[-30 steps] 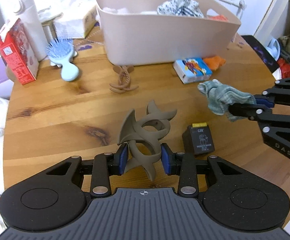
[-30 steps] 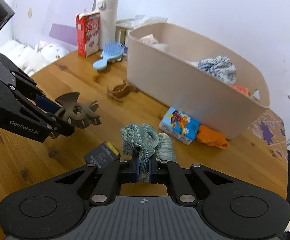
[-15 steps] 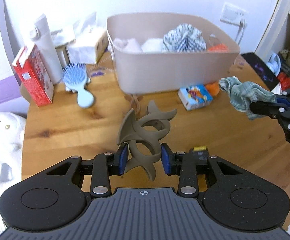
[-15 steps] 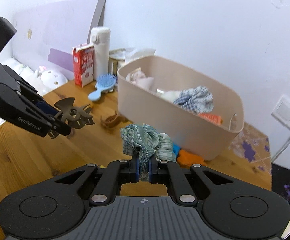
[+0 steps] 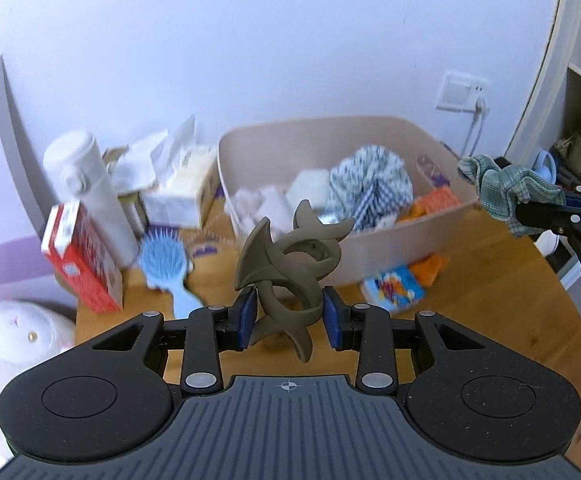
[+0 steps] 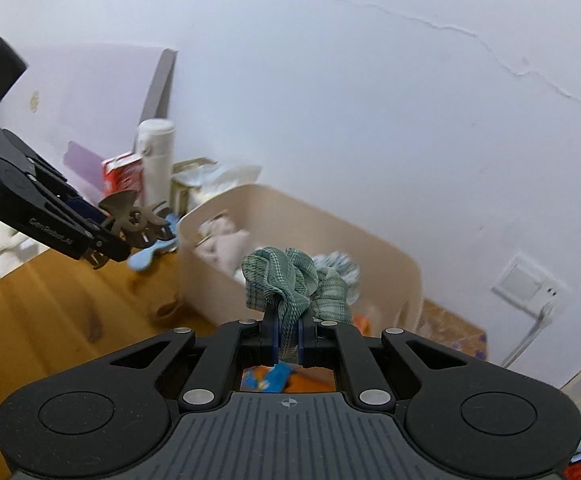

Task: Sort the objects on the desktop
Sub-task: 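Lift the claw clip and scrunchie and carry both over the basket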

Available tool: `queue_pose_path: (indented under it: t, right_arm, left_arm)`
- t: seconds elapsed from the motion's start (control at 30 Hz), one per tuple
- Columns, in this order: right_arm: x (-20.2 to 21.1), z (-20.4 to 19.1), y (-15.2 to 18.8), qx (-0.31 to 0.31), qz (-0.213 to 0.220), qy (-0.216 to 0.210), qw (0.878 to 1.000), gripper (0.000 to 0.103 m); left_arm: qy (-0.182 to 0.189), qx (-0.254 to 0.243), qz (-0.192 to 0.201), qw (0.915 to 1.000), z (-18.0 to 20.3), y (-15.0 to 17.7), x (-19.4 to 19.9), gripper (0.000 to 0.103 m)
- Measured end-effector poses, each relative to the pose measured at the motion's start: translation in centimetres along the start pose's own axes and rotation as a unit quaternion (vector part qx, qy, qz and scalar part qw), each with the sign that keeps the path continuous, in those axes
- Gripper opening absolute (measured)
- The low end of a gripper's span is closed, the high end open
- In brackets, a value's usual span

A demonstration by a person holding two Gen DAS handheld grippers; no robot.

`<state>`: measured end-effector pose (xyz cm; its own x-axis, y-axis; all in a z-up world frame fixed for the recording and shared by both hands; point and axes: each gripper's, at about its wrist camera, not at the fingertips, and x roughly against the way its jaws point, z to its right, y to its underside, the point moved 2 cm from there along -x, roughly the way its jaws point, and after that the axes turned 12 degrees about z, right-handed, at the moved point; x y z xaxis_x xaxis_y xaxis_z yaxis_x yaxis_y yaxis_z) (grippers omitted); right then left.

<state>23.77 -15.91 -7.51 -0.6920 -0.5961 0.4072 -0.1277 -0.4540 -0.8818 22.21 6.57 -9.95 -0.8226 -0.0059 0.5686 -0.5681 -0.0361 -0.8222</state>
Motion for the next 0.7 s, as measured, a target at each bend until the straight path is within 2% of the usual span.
queue_pose_path:
  t: [0.43,0.7]
  right_arm:
    - [-3.4,3.2,-2.6,0.008,0.019,0.049,0.999,0.009]
    - [-6.2,4.7,-3.0,0.006,0.015,0.066,0.998,0.009]
  left_arm:
    - [0.009,-0.01,0.034,0.9993,-0.6,-5.8,-3.6,0.036]
    - [0.014,-0.003,0.023,0.9996,-0.6,-7.5,-7.0,0.036]
